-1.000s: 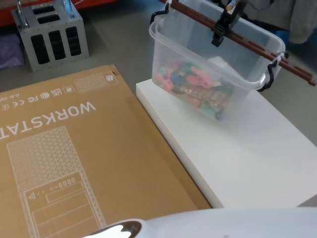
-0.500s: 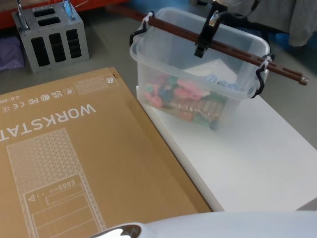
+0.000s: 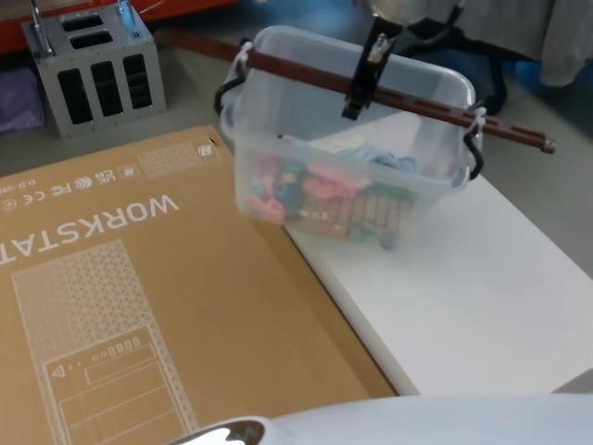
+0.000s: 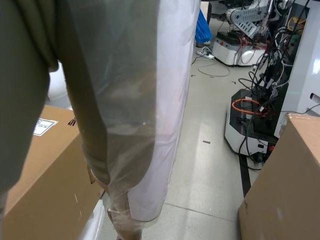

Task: Use one hand to grasp the basket and place it at the designated location.

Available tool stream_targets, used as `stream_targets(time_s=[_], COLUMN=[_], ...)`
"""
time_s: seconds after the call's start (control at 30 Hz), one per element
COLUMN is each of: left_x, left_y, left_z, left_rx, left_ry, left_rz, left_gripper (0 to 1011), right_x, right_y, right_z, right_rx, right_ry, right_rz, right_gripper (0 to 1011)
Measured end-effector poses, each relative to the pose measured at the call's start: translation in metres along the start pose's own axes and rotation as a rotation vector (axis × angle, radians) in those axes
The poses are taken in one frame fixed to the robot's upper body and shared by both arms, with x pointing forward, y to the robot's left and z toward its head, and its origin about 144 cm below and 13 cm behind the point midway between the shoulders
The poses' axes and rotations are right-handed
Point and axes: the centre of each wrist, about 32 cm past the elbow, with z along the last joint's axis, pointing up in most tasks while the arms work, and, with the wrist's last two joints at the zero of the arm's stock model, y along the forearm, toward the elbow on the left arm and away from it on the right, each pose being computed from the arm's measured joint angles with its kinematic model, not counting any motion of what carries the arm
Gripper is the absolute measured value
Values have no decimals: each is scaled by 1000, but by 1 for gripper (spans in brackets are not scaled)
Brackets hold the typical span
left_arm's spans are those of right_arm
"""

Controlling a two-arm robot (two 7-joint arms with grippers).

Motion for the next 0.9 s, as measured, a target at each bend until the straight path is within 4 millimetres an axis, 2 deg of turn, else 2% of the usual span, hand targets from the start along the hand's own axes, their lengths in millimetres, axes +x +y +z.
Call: stream_targets(time_s=[0.03, 0.2, 0.9], left_x=[0, 0, 0], left_y=[0, 0, 0], left_z=[0, 0, 0], left_rx=[0, 0, 0], left_ry=[0, 0, -1], left_rz=[0, 0, 0], left_gripper=[0, 0, 0], right_x=[7, 19, 42], right_y=[0, -1, 0], right_z=[8, 22, 49], right_rx=[3, 2, -11], right_ry=[-48, -140, -308], right_rz=[-3, -2, 2], right_gripper=[0, 0, 0])
